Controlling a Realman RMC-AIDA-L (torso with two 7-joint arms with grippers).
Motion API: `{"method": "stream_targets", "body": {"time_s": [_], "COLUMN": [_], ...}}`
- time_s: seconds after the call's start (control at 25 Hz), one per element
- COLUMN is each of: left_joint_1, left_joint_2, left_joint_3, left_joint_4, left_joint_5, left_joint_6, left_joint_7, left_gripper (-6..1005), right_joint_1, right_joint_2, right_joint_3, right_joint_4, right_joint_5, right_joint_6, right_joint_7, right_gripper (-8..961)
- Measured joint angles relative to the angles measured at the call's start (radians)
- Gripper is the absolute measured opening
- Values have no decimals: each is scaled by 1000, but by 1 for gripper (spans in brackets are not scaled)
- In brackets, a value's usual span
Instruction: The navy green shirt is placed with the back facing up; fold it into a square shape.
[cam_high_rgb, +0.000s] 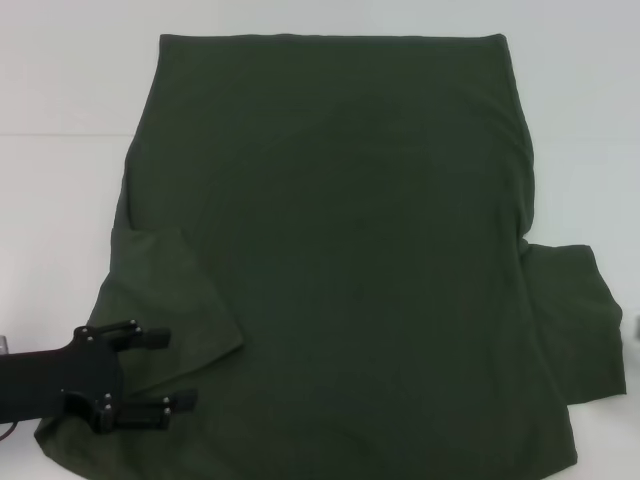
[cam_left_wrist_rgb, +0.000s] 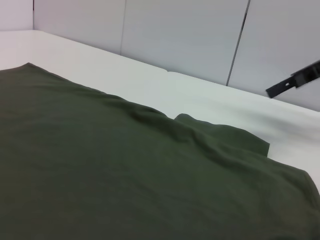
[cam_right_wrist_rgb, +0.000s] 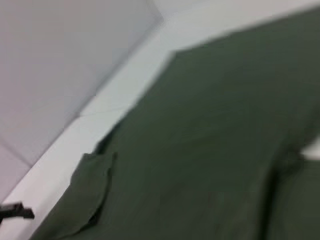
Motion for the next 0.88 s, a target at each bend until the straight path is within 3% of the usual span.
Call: {"method": "stream_targets", "body": {"time_s": [0.2, 0.32, 0.64, 0.88], "left_joint_1": [1, 1, -2, -4], "left_joint_2": [-1, -2, -3, -4], "left_joint_3": [2, 2, 2, 0], "left_joint_4": [14, 27, 28, 28], "left_joint_5": [-2, -1, -2, -6], "left_joint_6": [15, 24, 35, 35], "left_joint_7": [1, 2, 3, 9], "left_gripper": [891, 891, 890, 891], "right_joint_1": [19, 42, 174, 255], "right_joint_2": [-99, -127, -126, -120], "right_joint_3": [-9, -22, -107, -147], "right_joint_4": [-61, -65, -36, -15], "right_joint_5": [-57, -99, -347, -426], "right_joint_6": [-82, -80, -20, 10], "right_joint_7": [409, 575, 694, 740], "right_gripper": [941, 940, 929, 930]}}
